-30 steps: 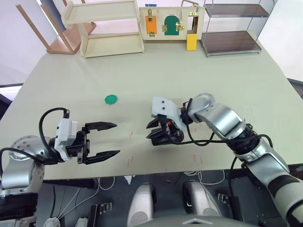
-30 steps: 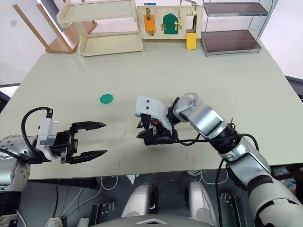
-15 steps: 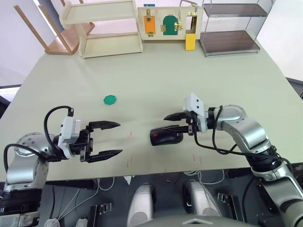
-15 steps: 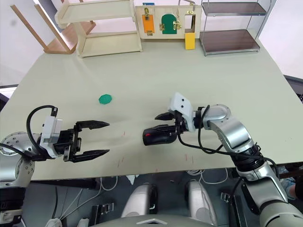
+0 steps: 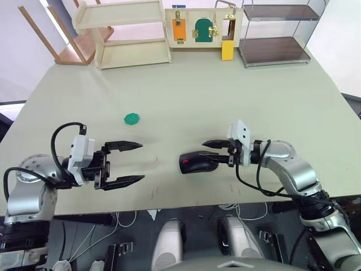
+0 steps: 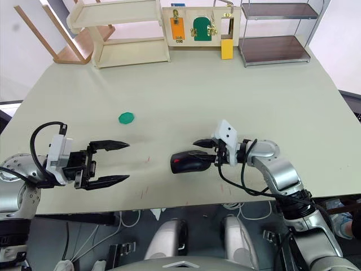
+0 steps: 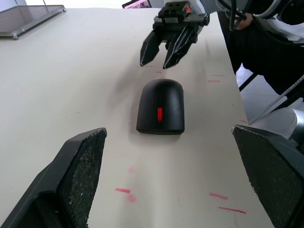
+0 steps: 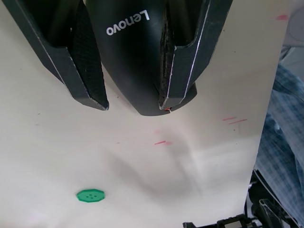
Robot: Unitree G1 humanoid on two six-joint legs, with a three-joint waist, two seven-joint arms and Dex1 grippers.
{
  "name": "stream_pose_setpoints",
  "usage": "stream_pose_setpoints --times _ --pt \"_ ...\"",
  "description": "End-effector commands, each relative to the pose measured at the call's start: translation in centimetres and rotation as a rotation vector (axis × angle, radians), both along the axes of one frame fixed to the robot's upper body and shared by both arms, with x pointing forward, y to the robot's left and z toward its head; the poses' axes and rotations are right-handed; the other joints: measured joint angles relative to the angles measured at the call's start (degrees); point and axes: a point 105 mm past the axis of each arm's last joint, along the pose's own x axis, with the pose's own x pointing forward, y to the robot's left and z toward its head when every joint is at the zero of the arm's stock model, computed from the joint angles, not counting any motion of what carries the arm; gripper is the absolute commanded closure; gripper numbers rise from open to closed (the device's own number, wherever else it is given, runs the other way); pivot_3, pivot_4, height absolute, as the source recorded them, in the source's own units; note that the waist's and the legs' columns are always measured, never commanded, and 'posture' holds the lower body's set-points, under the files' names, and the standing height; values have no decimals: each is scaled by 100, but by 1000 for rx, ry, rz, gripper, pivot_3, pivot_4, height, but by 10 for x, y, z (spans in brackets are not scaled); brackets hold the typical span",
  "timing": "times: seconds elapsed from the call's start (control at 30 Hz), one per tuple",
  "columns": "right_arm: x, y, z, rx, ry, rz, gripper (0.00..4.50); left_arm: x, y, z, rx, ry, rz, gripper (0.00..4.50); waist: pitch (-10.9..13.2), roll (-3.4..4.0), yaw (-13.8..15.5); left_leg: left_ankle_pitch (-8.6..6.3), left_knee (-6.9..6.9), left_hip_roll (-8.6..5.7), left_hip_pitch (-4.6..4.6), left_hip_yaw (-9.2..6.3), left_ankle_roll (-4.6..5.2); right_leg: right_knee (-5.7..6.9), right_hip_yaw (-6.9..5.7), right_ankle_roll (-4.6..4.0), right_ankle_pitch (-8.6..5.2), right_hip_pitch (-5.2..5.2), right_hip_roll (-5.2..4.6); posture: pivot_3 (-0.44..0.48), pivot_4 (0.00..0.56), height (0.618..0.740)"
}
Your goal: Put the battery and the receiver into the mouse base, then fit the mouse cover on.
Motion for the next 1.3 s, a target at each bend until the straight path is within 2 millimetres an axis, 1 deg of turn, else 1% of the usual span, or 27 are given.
stream_pose_setpoints --times 0.03,0.13,0.2,0.23,0.33,0.47,0.6,0.7,0.77,0.83,1.03,1.13,1.17,1.3 --pt "-5 3 -30 33 57 -19 2722 2 0 9 17 -15 -16 0 -2 -3 0 0 0 0 0 0 0 0 0 0 0 0 0 0 150 740" --pt "-9 0 -61 -18 99 -31 2722 3 1 10 19 -14 -16 0 -3 -6 -5 0 -1 -1 3 1 0 -1 3 0 0 2 0 0 150 740" --pt "-13 -2 -76 -45 117 -27 2722 3 2 10 21 -13 -15 0 -8 -13 -16 0 0 0 12 2 0 -1 4 1 -1 9 1 0 150 740" --pt "-14 -3 -80 -53 117 -26 2722 4 2 10 21 -14 -13 0 -9 -14 -17 0 -2 1 23 -1 0 -2 2 3 -4 22 2 0 150 740" --pt "-7 -4 -73 -19 101 -45 2722 5 1 10 22 -12 -15 0 -12 -19 -16 0 -3 1 26 -4 0 -2 2 3 -4 26 3 0 150 740" --pt "-3 -3 -65 0 68 -45 2722 3 1 9 22 -9 -17 0 -17 -26 -20 0 -3 2 28 -7 0 -2 -1 1 -3 29 4 0 150 740" --pt "-2 -8 -40 41 -19 -60 2722 2 3 6 14 -4 10 0 -16 -24 -15 0 -3 3 27 -8 0 -2 -1 1 -3 28 4 0 150 740" --pt "-3 -12 -29 70 -37 -80 2722 4 4 6 -2 -9 44 0 -15 -23 -2 0 -2 2 22 -9 0 -4 -3 -1 -2 27 3 0 150 740" --pt "-4 -25 -19 72 -65 -120 2722 6 4 5 -27 -5 87 0 -14 -22 17 0 -1 2 18 -10 0 -7 -4 0 -2 26 2 0 150 740" --pt "-8 -42 -15 58 -81 -165 2722 7 4 2 -51 3 125 0 -12 -19 60 0 0 -2 16 -10 0 -9 -4 1 -2 27 -4 0 150 740" --pt "-18 -90 -20 5 -66 -320 2722 15 8 -5 -109 30 267 0 -13 -22 136 0 0 -2 15 -7 0 -23 -6 2 -4 28 -6 0 150 740" --pt "-23 -118 -28 -31 -57 -420 2722 19 10 -15 -106 54 338 0 -13 -22 138 0 1 -2 16 -9 0 -22 -7 2 -18 29 -3 0 150 740" --pt "-25 -125 -30 -44 -58 -441 2722 19 11 -17 -101 59 351 0 -13 -22 139 0 1 -2 16 -9 0 -22 -6 -2 -21 30 -4 0 150 740" --pt "-26 -155 -28 20 -54 -568 2722 18 15 -23 -138 113 392 0 -13 -22 125 0 0 -2 15 -6 0 -24 -5 -3 -21 30 -5 0 150 740"
